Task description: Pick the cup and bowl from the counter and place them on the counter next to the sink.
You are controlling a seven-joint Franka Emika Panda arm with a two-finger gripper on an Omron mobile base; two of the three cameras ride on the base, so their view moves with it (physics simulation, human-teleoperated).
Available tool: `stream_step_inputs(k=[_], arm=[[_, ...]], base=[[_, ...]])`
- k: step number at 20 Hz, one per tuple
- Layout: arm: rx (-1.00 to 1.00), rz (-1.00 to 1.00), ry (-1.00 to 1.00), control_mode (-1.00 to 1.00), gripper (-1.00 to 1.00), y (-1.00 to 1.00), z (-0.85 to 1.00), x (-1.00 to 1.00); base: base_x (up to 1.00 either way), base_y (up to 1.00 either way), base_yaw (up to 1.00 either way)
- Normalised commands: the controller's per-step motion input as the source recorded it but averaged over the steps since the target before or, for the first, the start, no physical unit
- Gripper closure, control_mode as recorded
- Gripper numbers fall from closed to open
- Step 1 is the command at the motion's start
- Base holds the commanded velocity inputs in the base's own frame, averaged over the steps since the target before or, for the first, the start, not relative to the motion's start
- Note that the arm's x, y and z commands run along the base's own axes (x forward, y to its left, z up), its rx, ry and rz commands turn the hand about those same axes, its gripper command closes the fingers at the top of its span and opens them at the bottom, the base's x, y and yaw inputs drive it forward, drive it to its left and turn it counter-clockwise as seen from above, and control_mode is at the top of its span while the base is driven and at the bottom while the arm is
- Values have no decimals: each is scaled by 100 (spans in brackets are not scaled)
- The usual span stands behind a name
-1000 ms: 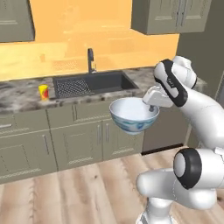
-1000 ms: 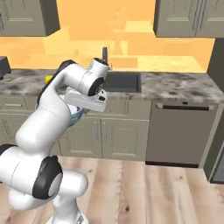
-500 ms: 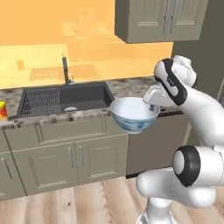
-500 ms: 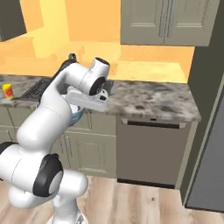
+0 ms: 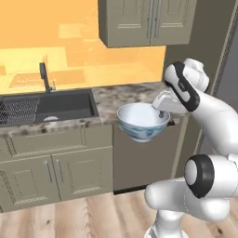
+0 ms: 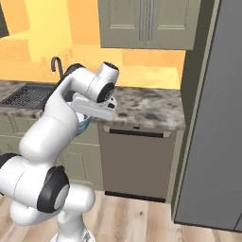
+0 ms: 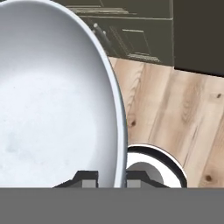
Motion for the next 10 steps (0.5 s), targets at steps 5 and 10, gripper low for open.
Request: stream_step_inputs(k=[5,10], arm=[[0,0,0,100,100,0,0,0],[0,0,0,100,100,0,0,0]], base=[[36,-3,-8],[98,-2,-21]])
